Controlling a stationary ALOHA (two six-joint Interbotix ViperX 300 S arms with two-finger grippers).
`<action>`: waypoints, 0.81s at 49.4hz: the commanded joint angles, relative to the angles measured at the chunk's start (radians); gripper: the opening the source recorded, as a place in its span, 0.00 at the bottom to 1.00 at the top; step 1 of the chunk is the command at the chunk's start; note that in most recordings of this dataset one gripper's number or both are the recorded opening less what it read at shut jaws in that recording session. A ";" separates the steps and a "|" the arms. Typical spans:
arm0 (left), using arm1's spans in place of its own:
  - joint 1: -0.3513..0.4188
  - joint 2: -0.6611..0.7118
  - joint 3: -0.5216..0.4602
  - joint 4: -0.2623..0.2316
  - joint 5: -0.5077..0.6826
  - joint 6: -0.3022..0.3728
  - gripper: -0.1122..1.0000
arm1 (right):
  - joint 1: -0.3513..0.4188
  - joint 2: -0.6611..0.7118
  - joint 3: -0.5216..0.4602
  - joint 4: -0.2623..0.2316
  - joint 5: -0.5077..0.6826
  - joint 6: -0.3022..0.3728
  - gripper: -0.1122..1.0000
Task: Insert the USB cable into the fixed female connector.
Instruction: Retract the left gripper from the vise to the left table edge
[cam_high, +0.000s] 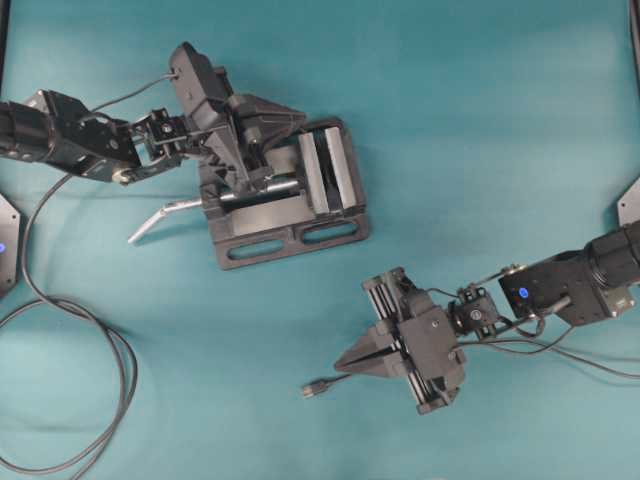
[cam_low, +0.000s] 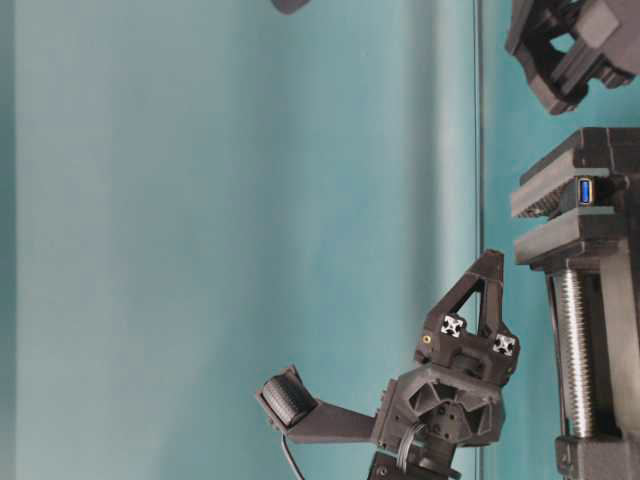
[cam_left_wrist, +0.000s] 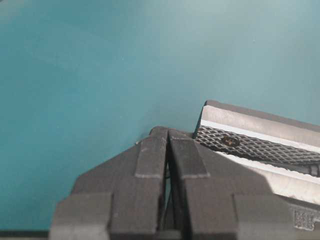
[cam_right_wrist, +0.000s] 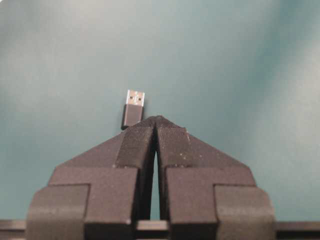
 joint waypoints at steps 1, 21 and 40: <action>-0.012 -0.029 -0.012 0.029 -0.008 0.021 0.11 | -0.003 -0.012 -0.026 -0.002 -0.008 0.006 0.10; -0.015 -0.081 0.015 0.031 0.021 0.012 0.14 | 0.006 0.015 -0.153 -0.002 0.120 0.055 0.11; -0.015 -0.150 0.015 0.031 0.195 0.018 0.73 | 0.011 0.063 -0.156 -0.002 0.074 0.160 0.11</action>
